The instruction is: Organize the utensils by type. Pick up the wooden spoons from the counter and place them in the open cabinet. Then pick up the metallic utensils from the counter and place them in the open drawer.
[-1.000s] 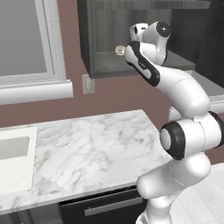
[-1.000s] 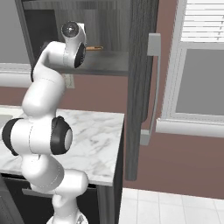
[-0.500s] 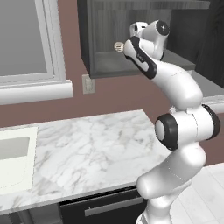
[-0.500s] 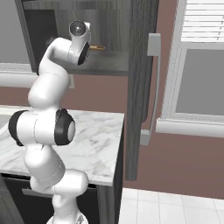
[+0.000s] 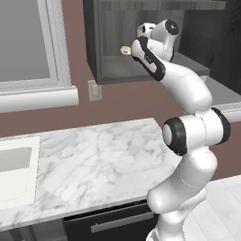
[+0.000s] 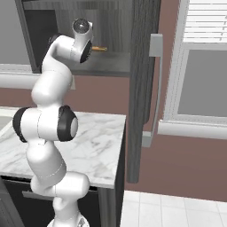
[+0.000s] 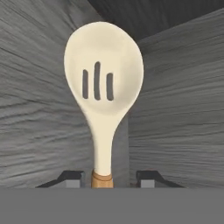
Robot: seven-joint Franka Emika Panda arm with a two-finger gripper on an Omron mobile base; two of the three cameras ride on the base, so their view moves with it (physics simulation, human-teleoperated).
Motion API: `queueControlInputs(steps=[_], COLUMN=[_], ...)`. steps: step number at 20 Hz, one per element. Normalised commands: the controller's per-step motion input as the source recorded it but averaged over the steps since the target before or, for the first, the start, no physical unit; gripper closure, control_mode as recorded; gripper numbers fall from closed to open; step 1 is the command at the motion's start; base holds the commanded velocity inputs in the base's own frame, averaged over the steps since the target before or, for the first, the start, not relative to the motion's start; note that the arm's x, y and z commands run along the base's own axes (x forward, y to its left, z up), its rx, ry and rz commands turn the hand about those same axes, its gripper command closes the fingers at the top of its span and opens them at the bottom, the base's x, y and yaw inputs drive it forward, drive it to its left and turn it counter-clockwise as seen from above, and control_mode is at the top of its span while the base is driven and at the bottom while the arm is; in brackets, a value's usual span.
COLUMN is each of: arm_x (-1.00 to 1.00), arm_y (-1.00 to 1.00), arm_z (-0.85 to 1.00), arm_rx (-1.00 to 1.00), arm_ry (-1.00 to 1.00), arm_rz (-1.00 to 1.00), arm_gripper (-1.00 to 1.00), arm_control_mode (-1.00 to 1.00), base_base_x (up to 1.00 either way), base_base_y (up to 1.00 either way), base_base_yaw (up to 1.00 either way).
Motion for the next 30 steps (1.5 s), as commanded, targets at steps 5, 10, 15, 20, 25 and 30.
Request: queueControlInputs(steps=[5,10,15,20,25,30], arm_x=[0.08,0.01,0.0,-0.07,-0.2,-0.54], arm_y=[0.11,0.06,0.05,0.03,0.01,0.0], arm_z=[-0.36,-0.34,-0.32,-0.28,-0.2,-0.12], arm_rx=[0.0,0.0,0.0,0.0,0.0,0.0], arm_ry=[0.0,0.0,-0.01,0.0,0.0,-0.01], arm_rz=[0.0,0.01,0.03,0.07,0.05,0.02], arm_gripper=[-1.0,-1.0,-1.0,-1.0,-1.0,-1.0], arm_control_mode=[-1.0,-1.0,-1.0,-1.0,-1.0,-1.0], base_base_x=[0.0,0.0,0.0,0.0,0.0,0.0], base_base_y=[0.0,0.0,0.0,0.0,0.0,0.0], base_base_yaw=[0.0,0.0,0.0,0.0,0.0,0.0])
